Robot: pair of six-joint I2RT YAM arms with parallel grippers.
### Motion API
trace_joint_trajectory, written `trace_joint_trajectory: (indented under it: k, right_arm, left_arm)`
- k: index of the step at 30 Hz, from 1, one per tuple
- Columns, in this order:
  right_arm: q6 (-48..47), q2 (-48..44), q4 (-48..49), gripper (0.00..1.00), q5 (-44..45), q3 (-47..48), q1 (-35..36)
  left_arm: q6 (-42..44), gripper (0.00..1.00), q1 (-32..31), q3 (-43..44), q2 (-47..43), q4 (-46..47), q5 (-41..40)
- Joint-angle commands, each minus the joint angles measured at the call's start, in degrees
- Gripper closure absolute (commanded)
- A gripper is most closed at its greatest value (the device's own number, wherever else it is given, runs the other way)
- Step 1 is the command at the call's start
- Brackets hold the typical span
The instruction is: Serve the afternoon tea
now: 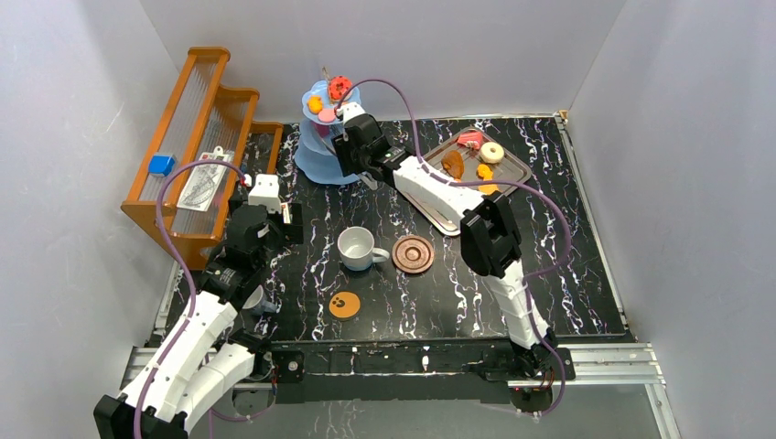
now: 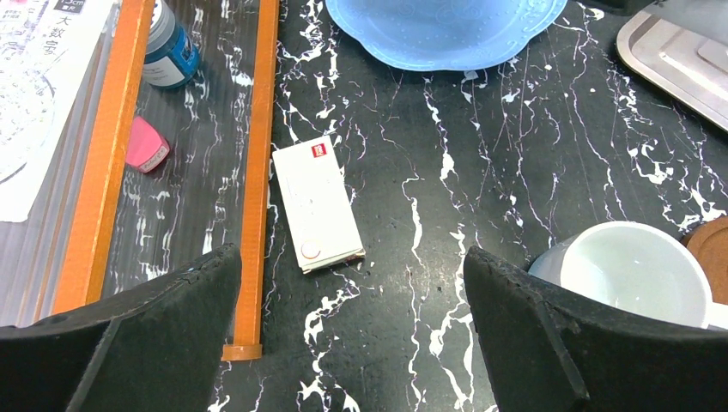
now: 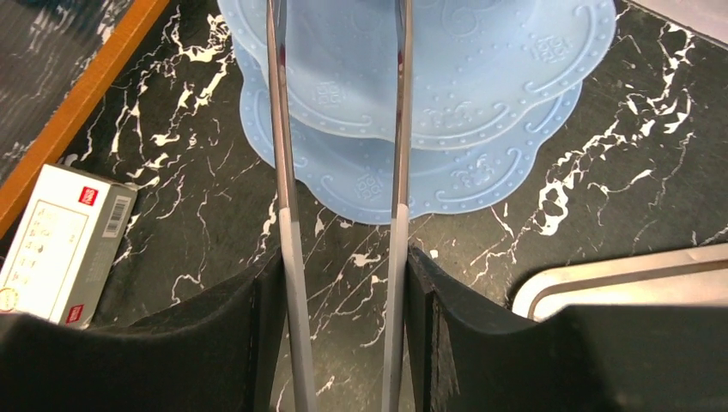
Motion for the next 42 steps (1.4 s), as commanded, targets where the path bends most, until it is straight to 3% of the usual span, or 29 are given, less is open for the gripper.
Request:
trace_joint_trajectory:
  k: [1, 22, 31, 42]
  right_arm:
    - [-0.1, -8.4, 0.0, 0.44, 1.5, -0.2, 0.4]
    - [3.9, -16.4, -6.9, 0.47, -0.8, -5.8, 0.4]
    - [5.1, -21.1, -5.1, 0.47, 2.8, -12.5, 0.4]
    - [7.6, -22.1, -6.3, 0.48, 7.1, -12.2, 0.4]
  left_arm:
    - [0.2, 0.02, -0.3, 0.2, -1.1, 0.8, -0.9]
    - [0.1, 0.02, -0.3, 0.3, -1.7, 0.8, -0.7]
    - [-2.0, 0.02, -0.3, 0.8, -2.0, 0.9, 4.1]
    - [-3.3, 0.02, -0.3, 1.1, -2.1, 0.9, 7.1]
